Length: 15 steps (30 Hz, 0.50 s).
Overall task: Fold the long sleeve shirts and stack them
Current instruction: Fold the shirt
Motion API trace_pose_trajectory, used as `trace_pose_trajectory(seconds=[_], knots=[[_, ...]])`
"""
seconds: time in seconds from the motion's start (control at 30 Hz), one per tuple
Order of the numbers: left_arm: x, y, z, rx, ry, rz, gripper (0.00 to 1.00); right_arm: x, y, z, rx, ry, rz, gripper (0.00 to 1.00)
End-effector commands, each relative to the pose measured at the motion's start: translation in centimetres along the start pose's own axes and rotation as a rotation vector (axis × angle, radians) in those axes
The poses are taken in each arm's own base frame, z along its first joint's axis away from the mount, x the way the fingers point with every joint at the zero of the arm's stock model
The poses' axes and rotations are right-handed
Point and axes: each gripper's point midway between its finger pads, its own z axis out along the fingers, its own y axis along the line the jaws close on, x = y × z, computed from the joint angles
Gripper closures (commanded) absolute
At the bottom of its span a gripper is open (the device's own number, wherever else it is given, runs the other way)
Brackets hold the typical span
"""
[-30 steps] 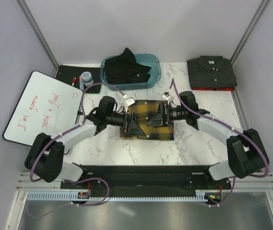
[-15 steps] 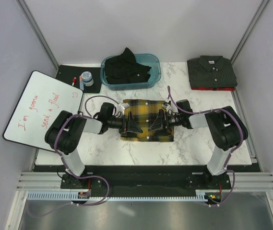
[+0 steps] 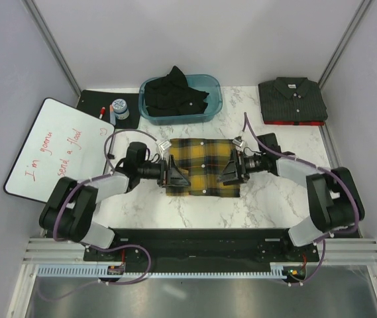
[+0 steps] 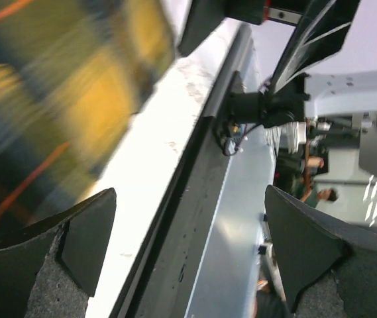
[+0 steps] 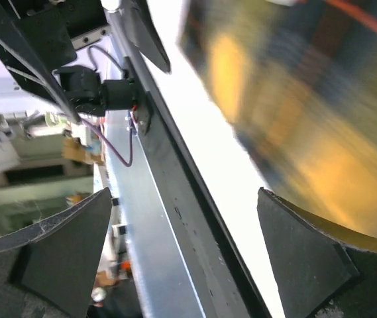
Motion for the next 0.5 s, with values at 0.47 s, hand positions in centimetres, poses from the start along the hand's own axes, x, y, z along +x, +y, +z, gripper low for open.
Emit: trace_pose_trajectory(seconds=[0.47], knots=[[3.5,4.6,1.0,-0.113,0.119,-0.093,0.01,7.2,-5.2,2.3,0.066,0.252,0.073,0.02]])
